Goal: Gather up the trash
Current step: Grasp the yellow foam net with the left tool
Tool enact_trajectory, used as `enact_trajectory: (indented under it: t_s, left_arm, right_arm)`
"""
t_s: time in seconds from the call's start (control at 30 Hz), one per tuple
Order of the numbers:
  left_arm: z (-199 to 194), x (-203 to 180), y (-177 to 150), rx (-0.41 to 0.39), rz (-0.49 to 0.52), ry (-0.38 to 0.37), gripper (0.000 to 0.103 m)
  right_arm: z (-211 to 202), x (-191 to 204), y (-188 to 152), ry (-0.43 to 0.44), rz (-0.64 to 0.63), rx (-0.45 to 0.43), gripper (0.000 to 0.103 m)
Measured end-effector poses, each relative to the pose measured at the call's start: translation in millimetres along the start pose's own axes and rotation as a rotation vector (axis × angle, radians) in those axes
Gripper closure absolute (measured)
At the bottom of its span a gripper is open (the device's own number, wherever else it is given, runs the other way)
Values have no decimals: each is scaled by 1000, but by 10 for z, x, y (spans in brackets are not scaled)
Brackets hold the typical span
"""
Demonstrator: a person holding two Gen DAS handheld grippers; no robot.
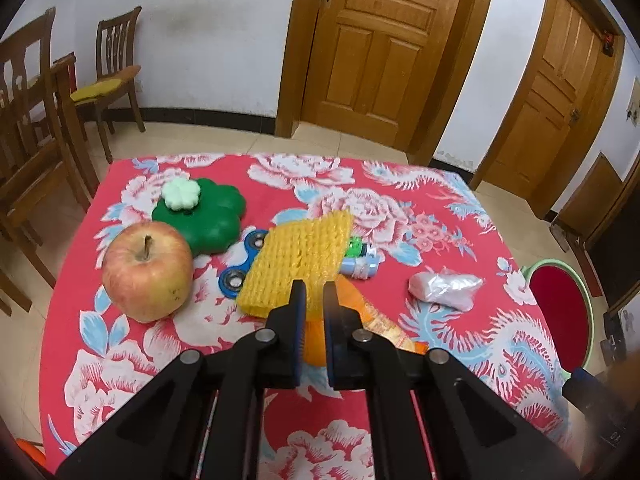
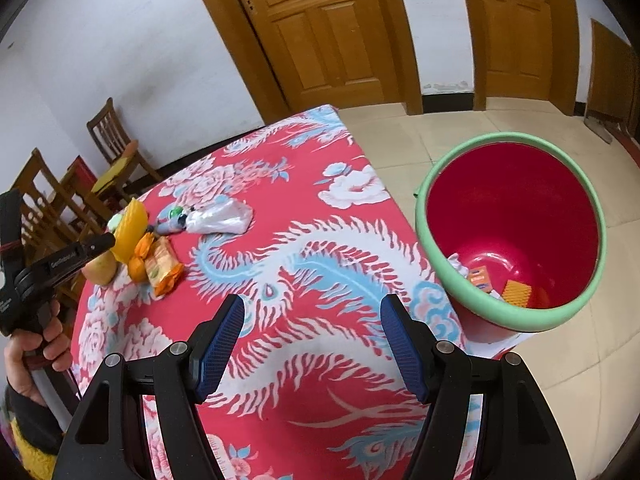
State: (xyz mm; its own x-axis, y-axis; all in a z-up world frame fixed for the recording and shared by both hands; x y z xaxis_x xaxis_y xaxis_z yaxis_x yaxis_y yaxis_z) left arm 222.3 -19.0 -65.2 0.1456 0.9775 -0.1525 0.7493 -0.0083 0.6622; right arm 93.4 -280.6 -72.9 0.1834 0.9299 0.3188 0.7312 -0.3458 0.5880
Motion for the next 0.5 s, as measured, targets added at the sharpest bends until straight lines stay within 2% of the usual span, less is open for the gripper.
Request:
enact_trajectory:
  t_s: [0.1,0.17,0.2,0.5]
  left_arm:
    - [84,51,-48,40,-25,15,91]
    - [117,65,-73,53,-32,24,65]
    - [120,62,-77,49,-33,24,62]
    - [287,10,-101,77,-3,19,60]
  right_arm:
    - [-2,18,-17,0,-1,4,31]
    - [-3,21,-26,-1,-2,4,31]
    - [0,23,-27,-2,-3,5,31]
    - [34,-3,-49,-1,6,17,31]
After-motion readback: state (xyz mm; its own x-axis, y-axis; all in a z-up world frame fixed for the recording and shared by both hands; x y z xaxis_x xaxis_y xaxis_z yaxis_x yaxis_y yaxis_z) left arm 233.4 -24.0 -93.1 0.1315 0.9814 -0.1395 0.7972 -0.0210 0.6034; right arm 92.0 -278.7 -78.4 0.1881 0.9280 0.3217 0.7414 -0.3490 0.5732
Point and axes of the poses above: each gripper's, at about its wrist camera, not at the fingertips, and z roughly the way its jaws point, x to its left, y to its top, the point moved 7 cm from there along z, roughly the way its jaws point, and after that the axes turned 2 degrees about z, right-handed, at the moved point
